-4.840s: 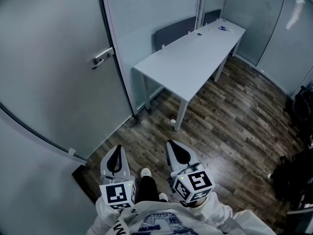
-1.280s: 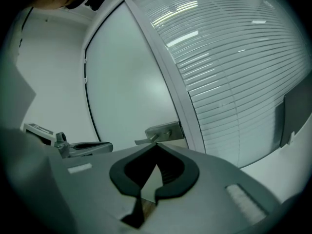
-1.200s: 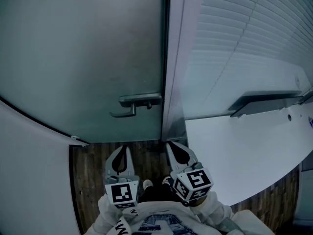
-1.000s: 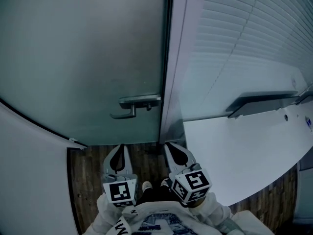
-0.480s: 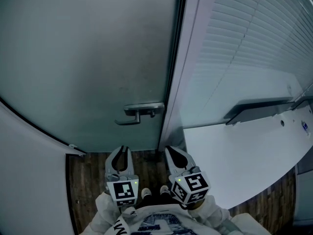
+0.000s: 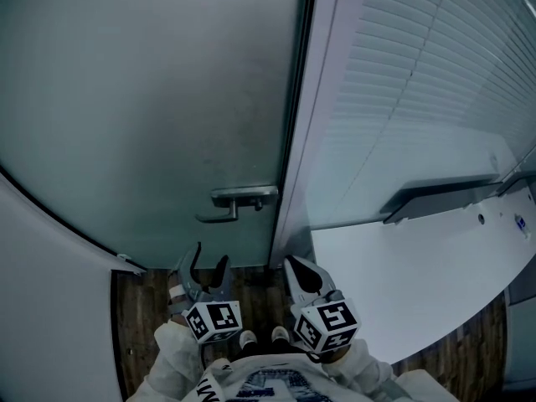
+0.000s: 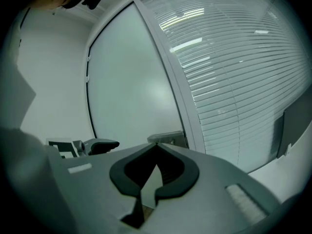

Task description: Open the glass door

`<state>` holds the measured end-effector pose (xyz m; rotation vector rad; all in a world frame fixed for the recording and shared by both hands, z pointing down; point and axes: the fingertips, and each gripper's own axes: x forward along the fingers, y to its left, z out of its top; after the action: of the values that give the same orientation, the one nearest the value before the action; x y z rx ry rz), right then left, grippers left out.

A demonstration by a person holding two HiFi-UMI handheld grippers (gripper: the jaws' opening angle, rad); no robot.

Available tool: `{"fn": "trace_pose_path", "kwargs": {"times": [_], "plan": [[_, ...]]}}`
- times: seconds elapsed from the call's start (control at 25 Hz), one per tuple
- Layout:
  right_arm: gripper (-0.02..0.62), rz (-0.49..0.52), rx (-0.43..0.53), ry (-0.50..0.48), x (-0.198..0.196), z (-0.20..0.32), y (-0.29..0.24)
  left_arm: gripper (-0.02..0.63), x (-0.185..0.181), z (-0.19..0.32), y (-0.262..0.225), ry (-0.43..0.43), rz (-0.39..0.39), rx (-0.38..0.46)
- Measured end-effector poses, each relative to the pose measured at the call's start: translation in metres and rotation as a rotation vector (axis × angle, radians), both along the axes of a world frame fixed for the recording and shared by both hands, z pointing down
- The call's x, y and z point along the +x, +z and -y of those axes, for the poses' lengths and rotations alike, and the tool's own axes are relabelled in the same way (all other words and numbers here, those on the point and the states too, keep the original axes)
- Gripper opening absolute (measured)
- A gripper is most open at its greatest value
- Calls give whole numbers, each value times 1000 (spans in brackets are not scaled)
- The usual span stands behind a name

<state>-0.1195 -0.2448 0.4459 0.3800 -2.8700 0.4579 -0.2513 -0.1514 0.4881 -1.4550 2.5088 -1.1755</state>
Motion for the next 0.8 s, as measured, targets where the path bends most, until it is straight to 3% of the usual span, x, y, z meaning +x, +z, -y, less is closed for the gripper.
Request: {"fn": "trace_pose_path", "kwargs": {"times": [0.28, 0.8], "plan": [[3, -9, 1, 43, 16, 15, 0, 300, -22, 19, 1, 47, 279, -164], [3, -33, -17, 81, 32, 23, 8, 299, -47, 52, 40, 130, 406, -348]]}}
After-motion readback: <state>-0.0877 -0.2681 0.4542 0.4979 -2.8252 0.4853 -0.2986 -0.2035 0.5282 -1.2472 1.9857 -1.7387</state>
